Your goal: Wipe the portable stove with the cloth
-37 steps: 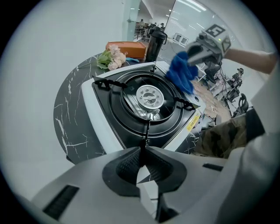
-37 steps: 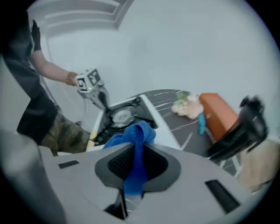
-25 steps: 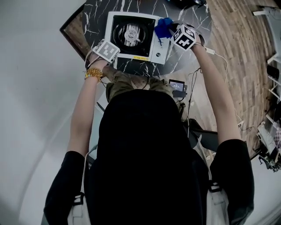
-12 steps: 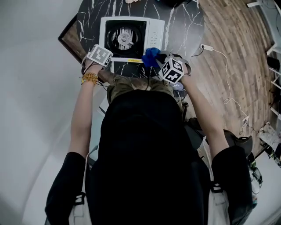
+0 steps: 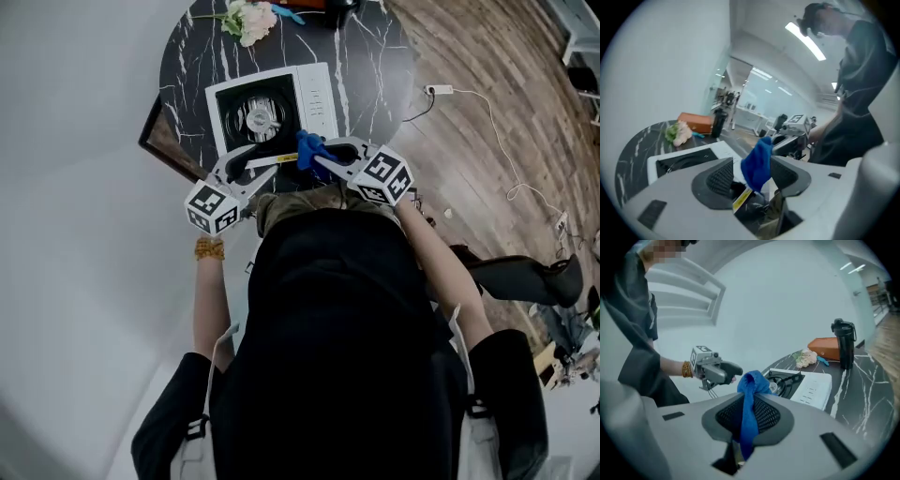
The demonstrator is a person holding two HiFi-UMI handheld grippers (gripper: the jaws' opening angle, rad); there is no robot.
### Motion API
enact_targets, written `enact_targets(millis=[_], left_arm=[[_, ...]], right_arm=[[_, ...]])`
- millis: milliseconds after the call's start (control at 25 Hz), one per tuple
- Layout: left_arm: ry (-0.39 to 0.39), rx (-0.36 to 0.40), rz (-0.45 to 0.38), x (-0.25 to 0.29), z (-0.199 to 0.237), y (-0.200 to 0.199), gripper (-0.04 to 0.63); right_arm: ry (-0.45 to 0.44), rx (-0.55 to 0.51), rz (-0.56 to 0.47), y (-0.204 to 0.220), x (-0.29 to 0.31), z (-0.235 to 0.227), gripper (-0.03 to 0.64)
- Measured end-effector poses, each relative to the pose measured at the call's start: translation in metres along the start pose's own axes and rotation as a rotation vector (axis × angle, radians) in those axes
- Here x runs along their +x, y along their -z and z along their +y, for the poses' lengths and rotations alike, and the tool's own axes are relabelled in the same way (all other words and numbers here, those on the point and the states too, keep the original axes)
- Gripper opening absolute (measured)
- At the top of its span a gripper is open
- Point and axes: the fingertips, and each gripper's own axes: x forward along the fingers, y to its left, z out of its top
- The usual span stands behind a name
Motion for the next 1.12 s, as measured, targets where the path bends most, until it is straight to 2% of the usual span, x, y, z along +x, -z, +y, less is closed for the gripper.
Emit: enact_targets(millis=[160, 240, 320, 360, 400, 480, 560, 640, 760, 840, 920, 1000, 1120], left_arm=[[0.269, 0.159, 0.002, 0.041, -0.052, -0.021, 0.279], [0.305, 0.244, 0.018, 0.054, -0.050, -0.029, 0.291], [0.285, 0.337, 0.052, 0.057, -0.028, -0.037, 0.158], [0.259, 0.365, 0.067, 0.057, -0.011, -0.041, 0.064], [0.221, 0.386, 0.085, 0.057, 0.011, -0.047, 0.051], [0.140, 0.436, 0.164, 0.068, 0.062, -0.055, 0.046], [0.094, 0.486, 0.279, 0.092, 0.111, -0.055, 0.044], [0.076, 0.535, 0.390, 0.120, 0.144, -0.047, 0.044], [0.033, 0.668, 0.555, 0.154, 0.171, -0.024, 0.044], [0.017, 0.716, 0.584, 0.168, 0.180, -0.016, 0.038], [0.034, 0.697, 0.578, 0.172, 0.183, -0.016, 0.034], [0.065, 0.683, 0.578, 0.171, 0.183, -0.016, 0.032], [0.085, 0.709, 0.620, 0.165, 0.186, -0.012, 0.031]], right_arm=[[-0.063, 0.177, -0.173, -0.038, 0.008, 0.015, 0.032], [-0.055, 0.267, -0.252, -0.053, 0.012, 0.013, 0.032], [0.027, 0.327, -0.309, -0.058, 0.007, 0.000, 0.040], [0.093, 0.341, -0.323, -0.055, 0.003, -0.007, 0.069], [0.168, 0.343, -0.323, -0.049, -0.002, -0.013, 0.072], [0.306, 0.329, -0.294, -0.034, -0.009, -0.021, 0.072], [0.395, 0.330, -0.262, -0.022, -0.008, -0.021, 0.072], [0.450, 0.353, -0.248, -0.014, 0.003, -0.015, 0.072], [0.483, 0.336, -0.202, -0.008, 0.032, 0.000, 0.072], [0.487, 0.270, -0.147, -0.010, 0.050, 0.013, 0.072], [0.501, 0.222, -0.121, -0.013, 0.060, 0.021, 0.072], [0.515, 0.218, -0.130, -0.010, 0.067, 0.025, 0.072], [0.532, 0.202, -0.122, -0.007, 0.075, 0.026, 0.072]])
